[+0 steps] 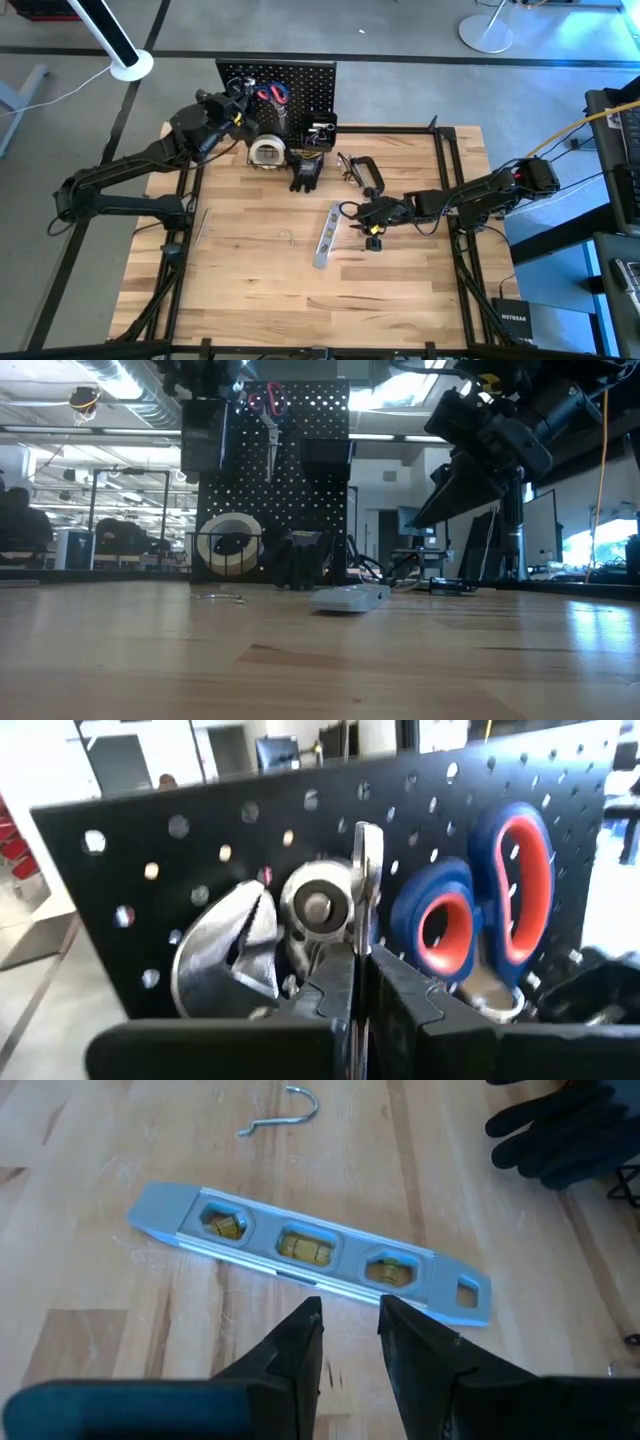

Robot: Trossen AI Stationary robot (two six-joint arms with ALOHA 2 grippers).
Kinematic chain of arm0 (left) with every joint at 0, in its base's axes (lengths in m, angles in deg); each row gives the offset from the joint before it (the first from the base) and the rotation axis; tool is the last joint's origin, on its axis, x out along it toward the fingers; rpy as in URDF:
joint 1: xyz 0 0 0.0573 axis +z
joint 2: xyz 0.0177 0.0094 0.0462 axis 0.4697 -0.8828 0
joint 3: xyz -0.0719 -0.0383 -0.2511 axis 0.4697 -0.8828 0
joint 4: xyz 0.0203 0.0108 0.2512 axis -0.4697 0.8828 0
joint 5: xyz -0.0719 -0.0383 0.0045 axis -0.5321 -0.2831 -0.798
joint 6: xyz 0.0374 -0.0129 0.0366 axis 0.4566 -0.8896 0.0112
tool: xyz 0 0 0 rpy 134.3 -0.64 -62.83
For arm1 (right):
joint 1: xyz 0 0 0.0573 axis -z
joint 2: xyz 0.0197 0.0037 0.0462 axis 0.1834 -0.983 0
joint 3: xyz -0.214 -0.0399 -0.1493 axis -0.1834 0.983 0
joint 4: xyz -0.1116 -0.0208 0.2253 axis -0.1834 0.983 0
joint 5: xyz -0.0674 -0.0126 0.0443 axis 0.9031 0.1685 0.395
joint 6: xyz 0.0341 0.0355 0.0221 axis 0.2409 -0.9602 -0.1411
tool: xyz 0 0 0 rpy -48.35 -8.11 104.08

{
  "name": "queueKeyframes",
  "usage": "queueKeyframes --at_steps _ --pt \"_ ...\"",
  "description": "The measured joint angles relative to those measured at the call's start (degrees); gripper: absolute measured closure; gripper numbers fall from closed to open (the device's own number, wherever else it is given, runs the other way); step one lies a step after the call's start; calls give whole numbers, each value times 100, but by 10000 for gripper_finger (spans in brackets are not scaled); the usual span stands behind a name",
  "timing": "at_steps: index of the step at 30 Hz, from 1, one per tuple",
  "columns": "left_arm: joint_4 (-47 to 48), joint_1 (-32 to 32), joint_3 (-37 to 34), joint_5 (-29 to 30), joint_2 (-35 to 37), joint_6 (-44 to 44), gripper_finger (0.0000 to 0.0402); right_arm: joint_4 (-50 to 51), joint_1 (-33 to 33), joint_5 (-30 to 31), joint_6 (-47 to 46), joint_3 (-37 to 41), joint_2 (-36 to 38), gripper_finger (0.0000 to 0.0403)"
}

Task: Hang tools onto peg board
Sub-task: Put the wrench into the left black bin on the pegboard

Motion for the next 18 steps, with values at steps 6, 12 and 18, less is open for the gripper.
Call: queueKeyframes --at_steps 6,12,18 --pt "251 -11 2 24 92 -148 389 33 0 0 -4 0 0 297" --pt "260 -80 4 5 92 -252 367 33 0 0 -34 0 -2 297" --pt "336 -176 -1 -10 188 -98 294 35 0 0 -57 0 -2 297"
